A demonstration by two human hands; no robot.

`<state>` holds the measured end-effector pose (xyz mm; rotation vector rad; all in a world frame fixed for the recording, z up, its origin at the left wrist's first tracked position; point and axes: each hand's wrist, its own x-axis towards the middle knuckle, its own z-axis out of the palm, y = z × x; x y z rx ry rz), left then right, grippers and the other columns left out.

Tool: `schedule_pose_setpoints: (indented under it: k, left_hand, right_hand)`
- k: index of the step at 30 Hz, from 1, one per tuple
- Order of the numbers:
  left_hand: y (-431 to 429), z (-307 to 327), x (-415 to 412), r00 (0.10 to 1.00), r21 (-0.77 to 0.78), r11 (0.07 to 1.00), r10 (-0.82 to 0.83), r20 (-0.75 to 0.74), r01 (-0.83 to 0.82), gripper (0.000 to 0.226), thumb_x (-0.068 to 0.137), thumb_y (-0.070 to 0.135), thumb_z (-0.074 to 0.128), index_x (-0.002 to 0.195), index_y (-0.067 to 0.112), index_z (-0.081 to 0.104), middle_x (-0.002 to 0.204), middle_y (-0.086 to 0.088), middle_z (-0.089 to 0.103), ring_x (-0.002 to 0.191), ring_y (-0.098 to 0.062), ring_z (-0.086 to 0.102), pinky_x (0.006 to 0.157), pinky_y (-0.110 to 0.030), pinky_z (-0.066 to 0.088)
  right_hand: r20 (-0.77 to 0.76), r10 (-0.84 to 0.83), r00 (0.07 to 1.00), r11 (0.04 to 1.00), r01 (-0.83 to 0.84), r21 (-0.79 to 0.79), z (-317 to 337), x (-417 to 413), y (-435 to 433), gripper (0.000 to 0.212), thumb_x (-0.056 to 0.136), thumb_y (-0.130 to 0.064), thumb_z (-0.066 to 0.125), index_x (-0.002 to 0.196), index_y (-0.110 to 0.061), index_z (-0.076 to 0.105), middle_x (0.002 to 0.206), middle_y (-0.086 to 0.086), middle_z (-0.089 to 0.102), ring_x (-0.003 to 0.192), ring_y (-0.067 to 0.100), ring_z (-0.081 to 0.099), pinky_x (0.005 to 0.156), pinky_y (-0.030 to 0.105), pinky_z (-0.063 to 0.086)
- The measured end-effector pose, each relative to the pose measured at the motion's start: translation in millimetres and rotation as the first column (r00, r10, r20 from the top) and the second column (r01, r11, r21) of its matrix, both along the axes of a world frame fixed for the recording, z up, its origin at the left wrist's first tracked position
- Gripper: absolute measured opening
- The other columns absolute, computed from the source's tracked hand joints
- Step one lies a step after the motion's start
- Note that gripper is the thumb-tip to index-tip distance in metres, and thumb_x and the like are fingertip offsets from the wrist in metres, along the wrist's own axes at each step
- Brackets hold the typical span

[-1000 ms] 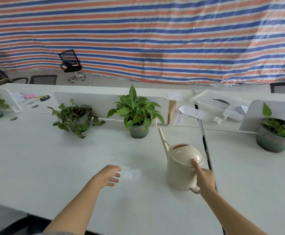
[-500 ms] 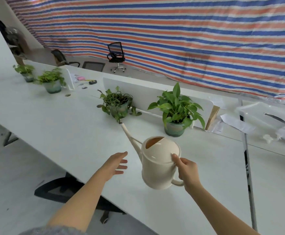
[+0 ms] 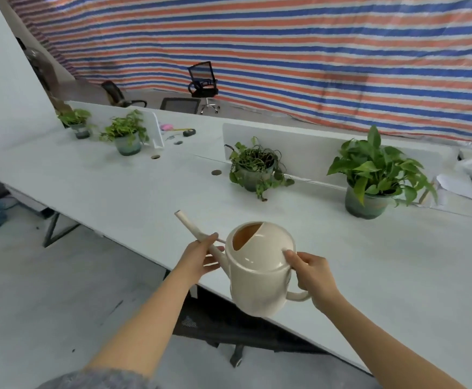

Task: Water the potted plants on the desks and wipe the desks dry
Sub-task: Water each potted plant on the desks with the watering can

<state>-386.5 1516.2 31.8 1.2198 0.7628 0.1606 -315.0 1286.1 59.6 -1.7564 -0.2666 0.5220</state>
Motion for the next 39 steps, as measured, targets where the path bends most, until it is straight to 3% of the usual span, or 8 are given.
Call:
schedule_pose_setpoints:
  k: [6,11,14,21,27,30,34,39]
  left_hand:
    - [68.7,-2.5,-2.5,0.995,-0.036,0.996,0.083,-0.052,-0.085,0.009,0.089,0.016,0.053,0.085,0.009,0.058,0.099,-0.018,0.060,0.084,-0.030,0.062,0.088,-0.046,0.053]
    - [133.7,-2.3,18.0,0.996,-0.011,0.998,0.067,-0.054,-0.068,0.010,0.088,0.014,0.052,0.084,0.007,0.058,0.103,-0.020,0.061,0.090,-0.033,0.062,0.089,-0.047,0.053]
    - [170.9,1.9,31.0,0.994,0.005,0.997,0.075,-0.083,-0.075,0.010,0.088,0.013,0.052,0.083,0.007,0.058,0.099,-0.019,0.060,0.085,-0.031,0.062,0.089,-0.046,0.053]
    - [249.1,11.9,82.2,0.995,0.028,1.000,0.003,-0.095,0.000,0.010,0.085,0.012,0.049,0.080,0.006,0.054,0.086,-0.015,0.057,0.083,-0.029,0.059,0.091,-0.046,0.052]
    - [294.5,4.1,152.1,0.971,-0.032,0.980,-0.198,-0.136,0.195,0.009,0.083,0.011,0.049,0.080,0.004,0.052,0.074,-0.011,0.056,0.070,-0.027,0.056,0.073,-0.040,0.054]
    - [305.5,4.0,187.3,0.932,-0.065,0.945,-0.326,-0.159,0.319,0.007,0.082,0.011,0.049,0.080,0.005,0.052,0.073,-0.010,0.056,0.071,-0.027,0.056,0.071,-0.039,0.053]
    - [313.8,12.3,234.7,0.860,-0.044,0.872,-0.488,-0.149,0.487,0.007,0.084,0.012,0.050,0.078,0.008,0.051,0.076,-0.010,0.056,0.078,-0.026,0.056,0.082,-0.044,0.052]
    - [299.8,21.1,269.7,0.739,0.027,0.742,-0.663,-0.115,0.670,0.015,0.091,0.026,0.051,0.097,0.013,0.056,0.099,-0.010,0.058,0.097,-0.026,0.057,0.086,-0.041,0.046]
  right_hand:
    - [-0.013,0.130,0.991,0.987,-0.130,-0.099,-12.3,-8.3,64.7,0.024,0.087,-0.041,0.057,0.066,-0.028,0.058,0.048,0.000,0.034,0.048,0.015,0.028,0.048,0.022,0.026]
    - [-0.062,0.169,0.984,0.977,-0.175,-0.121,-28.9,22.2,123.0,0.022,0.086,-0.042,0.057,0.083,-0.020,0.054,0.044,-0.005,0.041,0.042,0.009,0.037,0.050,0.021,0.034]
    - [-0.071,0.138,0.988,0.980,-0.147,-0.133,-28.0,40.0,160.6,0.039,0.082,-0.046,0.059,0.073,-0.009,0.050,0.046,-0.001,0.044,0.044,0.012,0.040,0.052,0.023,0.036]
    - [-0.132,0.243,0.961,0.946,-0.265,-0.185,-20.5,57.8,234.1,0.060,0.055,-0.074,0.052,0.042,-0.017,0.044,0.048,0.003,0.046,0.047,0.011,0.040,0.065,0.018,0.039]
    - [-0.165,-0.047,0.985,0.995,0.032,-0.093,-25.7,69.8,280.5,0.061,0.060,-0.066,0.060,0.041,-0.019,0.028,0.041,-0.006,0.028,0.041,0.010,0.024,0.046,0.016,0.024]
    - [-0.163,-0.231,0.959,0.970,0.215,-0.109,-29.0,76.7,296.5,0.063,0.067,-0.063,0.063,0.041,-0.018,0.028,0.038,-0.008,0.028,0.039,0.009,0.025,0.048,0.019,0.023]
    - [-0.137,-0.452,0.881,0.892,0.447,-0.070,-25.3,77.1,319.1,0.061,0.059,-0.065,0.058,0.040,-0.016,0.029,0.037,-0.005,0.030,0.037,0.009,0.026,0.045,0.017,0.026]
    - [-0.178,-0.725,0.665,0.669,0.742,0.043,-9.2,81.2,327.0,0.061,0.086,-0.035,0.058,0.037,-0.017,0.027,0.037,-0.003,0.023,0.039,0.012,0.020,0.033,0.013,0.030]
